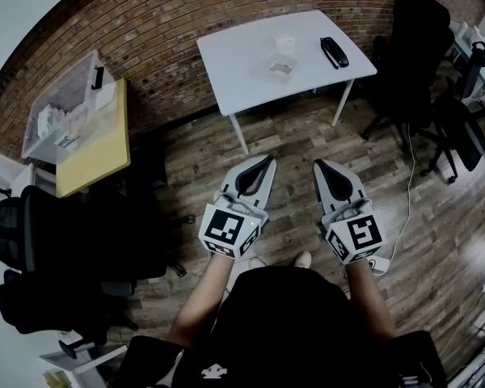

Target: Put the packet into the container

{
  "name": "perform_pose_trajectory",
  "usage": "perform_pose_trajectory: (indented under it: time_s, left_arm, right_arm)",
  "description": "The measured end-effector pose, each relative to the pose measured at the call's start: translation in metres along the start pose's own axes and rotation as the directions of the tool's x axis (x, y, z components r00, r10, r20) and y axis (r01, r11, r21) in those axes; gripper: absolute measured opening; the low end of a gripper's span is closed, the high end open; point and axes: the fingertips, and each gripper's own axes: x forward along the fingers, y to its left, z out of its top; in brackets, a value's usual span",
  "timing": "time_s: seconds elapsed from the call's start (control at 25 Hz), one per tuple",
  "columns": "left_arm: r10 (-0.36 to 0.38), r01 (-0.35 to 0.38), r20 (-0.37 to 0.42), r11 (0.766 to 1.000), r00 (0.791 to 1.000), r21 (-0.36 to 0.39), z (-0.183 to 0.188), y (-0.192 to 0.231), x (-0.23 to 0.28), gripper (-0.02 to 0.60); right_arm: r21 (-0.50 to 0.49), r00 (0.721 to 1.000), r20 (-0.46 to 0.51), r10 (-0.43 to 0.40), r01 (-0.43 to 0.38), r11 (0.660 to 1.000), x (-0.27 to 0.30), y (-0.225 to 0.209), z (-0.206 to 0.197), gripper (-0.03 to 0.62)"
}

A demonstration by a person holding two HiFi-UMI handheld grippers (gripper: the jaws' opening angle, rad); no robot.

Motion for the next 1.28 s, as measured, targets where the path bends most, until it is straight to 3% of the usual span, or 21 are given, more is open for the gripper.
perform_pose_trajectory:
  time_s: [0.72, 1.28]
  left_arm:
    - [0.000, 0.000, -0.024, 1.000, 1.000, -0.006, -0.005, -0.012, 0.001, 0.005]
    - [0.014, -0.014, -0.050, 1.000, 0.999, 0.008, -0.008, -0.035, 0.008, 0.005]
  right_arm:
    - [0.039, 1.000, -0.007, -0.019, 0.020, 0.999, -0.008, -0.009, -0.004, 0.005]
    - [0.049, 1.000, -0.006, 0.022, -0.022, 0.999, -0.024, -0.019, -0.007, 0.005]
